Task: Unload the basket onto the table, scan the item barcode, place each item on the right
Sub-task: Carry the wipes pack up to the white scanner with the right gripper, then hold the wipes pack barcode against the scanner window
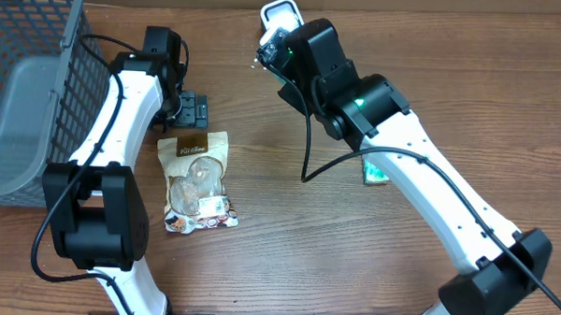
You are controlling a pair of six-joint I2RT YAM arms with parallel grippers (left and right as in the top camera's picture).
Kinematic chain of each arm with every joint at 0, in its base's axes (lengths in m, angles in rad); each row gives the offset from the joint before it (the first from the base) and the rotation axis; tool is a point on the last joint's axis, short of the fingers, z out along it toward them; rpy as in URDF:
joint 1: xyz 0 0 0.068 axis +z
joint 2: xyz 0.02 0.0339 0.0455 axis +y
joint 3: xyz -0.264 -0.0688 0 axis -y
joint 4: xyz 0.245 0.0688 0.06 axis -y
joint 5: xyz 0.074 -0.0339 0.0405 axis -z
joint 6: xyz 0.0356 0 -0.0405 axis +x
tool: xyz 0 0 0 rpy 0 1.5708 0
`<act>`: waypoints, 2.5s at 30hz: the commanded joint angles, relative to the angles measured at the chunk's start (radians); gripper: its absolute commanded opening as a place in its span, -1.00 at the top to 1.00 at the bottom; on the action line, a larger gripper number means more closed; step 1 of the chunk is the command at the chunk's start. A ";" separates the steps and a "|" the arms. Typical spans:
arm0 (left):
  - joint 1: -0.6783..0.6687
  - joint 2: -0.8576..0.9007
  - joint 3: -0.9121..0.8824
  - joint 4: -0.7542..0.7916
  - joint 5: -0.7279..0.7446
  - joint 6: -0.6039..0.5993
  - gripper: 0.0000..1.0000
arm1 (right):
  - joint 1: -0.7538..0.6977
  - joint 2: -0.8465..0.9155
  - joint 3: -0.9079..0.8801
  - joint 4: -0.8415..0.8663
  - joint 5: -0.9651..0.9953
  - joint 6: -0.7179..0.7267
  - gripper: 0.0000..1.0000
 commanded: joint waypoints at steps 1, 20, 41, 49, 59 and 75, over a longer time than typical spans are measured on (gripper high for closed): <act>0.004 -0.018 0.012 0.002 -0.008 0.023 -0.99 | -0.015 0.037 0.019 0.021 0.010 -0.044 0.93; 0.004 -0.018 0.012 0.002 -0.009 0.022 -1.00 | -0.090 0.270 0.019 0.397 0.117 -0.160 0.93; 0.004 -0.018 0.012 0.002 -0.008 0.022 -0.99 | -0.108 0.311 0.018 0.564 0.166 -0.052 0.93; 0.004 -0.018 0.012 0.002 -0.008 0.022 -0.99 | -0.111 0.323 0.018 0.627 0.138 -0.052 0.93; 0.004 -0.018 0.012 0.002 -0.009 0.022 -0.99 | -0.113 0.415 0.018 0.795 0.184 -0.253 0.93; 0.004 -0.018 0.012 0.002 -0.009 0.022 -0.99 | -0.114 0.556 0.018 1.019 0.241 -0.448 0.93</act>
